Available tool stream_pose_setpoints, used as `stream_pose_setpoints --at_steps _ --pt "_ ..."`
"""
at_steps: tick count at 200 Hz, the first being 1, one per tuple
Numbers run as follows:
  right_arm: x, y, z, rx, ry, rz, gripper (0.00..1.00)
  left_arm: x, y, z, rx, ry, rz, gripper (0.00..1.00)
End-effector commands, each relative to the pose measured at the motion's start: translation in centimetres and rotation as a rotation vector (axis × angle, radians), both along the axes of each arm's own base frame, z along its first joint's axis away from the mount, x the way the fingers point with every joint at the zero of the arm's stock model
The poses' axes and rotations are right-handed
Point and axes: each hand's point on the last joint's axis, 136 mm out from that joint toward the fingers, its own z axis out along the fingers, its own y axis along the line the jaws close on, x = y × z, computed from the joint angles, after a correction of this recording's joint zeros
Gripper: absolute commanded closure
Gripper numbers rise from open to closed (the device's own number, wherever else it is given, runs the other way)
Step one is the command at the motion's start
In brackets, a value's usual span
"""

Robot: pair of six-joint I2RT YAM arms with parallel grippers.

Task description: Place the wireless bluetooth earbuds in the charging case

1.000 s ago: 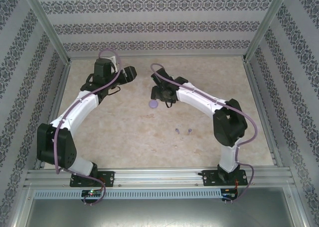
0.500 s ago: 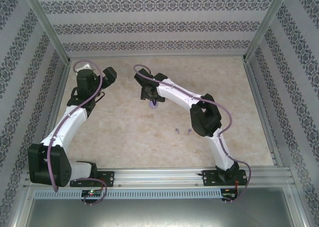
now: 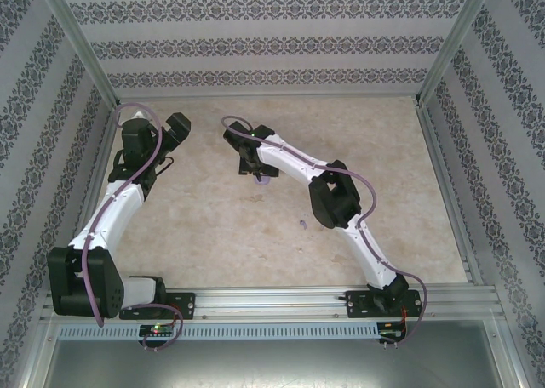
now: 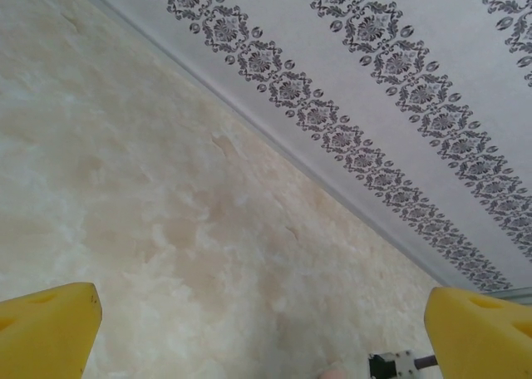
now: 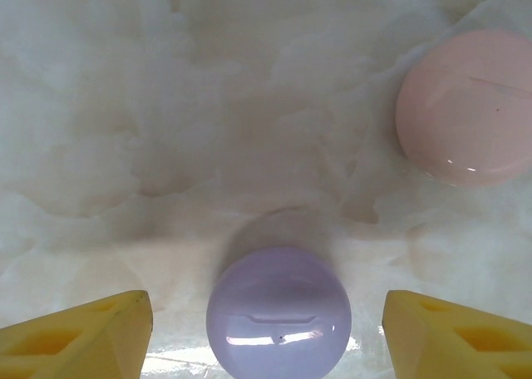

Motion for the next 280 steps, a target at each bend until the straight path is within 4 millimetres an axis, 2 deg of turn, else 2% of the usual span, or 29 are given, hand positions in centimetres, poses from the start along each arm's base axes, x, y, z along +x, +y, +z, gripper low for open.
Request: stream_pose_setpoints --at_steps 1,72,143,230,280 --pt "-0.9 -0.1 -1.1 -0.029 0.023 -0.012 0.27 0.1 0.1 1.1 -0.010 -0.031 -0.012 0.01" --pt "-1.3 0.1 -2.9 -0.009 0.057 -0.008 0.31 0.2 -0.1 0.6 -0.015 -0.028 -0.027 0.01" --pt "-1.4 -0.6 -4.8 -0.005 0.079 -0.018 0.37 0.4 -0.7 0.0 -0.036 -0.019 -0.053 0.00" --pt "-0.2 -1.1 -5.1 -0.005 0.073 -0.004 0.35 0.2 -1.5 -1.1 -0.084 0.037 -0.086 0.00" --pt "-0.1 -1.4 -5.5 -0.026 0.075 0.018 0.34 -0.2 -2.0 -1.0 -0.090 0.021 -0.102 0.00"
